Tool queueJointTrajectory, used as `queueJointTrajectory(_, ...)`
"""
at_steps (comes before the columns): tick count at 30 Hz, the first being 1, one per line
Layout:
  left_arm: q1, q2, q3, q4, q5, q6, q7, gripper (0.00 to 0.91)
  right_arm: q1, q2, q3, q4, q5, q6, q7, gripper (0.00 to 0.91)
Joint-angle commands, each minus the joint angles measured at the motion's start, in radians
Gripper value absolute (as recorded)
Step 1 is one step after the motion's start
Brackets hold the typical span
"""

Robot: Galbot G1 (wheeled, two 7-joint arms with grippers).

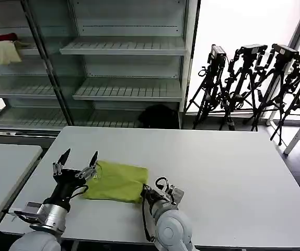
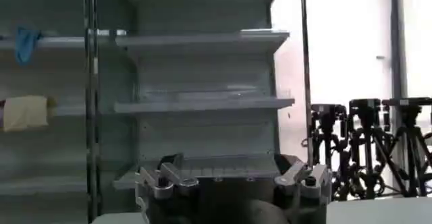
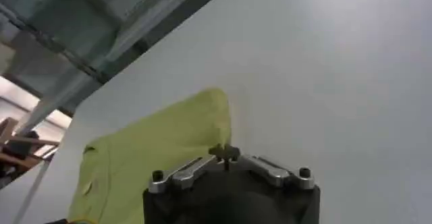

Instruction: Fold and organize the clothes.

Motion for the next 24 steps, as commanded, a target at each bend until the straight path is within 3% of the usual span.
queueJointTrajectory(1, 0.012, -0.005, -0.001, -0.013, -0.008, -0.002, -0.004, 0.907, 0.001, -0.042, 0.063, 0.087, 0.005, -0.003, 0.006, 0.000)
queueJointTrajectory(6, 0.023, -0.008, 0.013, -0.018, -0.002, -0.001, -0.009, 0.907, 0.009, -0.174, 0.160, 0.140, 0.120, -0.004, 0.021, 0.000)
queueJointTrajectory(12, 0.014, -0.010, 0.041, -0.020, 0.019, 0.005, -0.011, 0.907, -0.030, -0.327, 0.287, 0.163, 0.196, -0.004, -0.034, 0.000)
queueJointTrajectory(24, 0.001, -0.015, 0.074, -0.013, 0.035, 0.018, -0.010, 0.907, -0.044, -0.401, 0.386, 0.140, 0.216, -0.003, -0.094, 0.000)
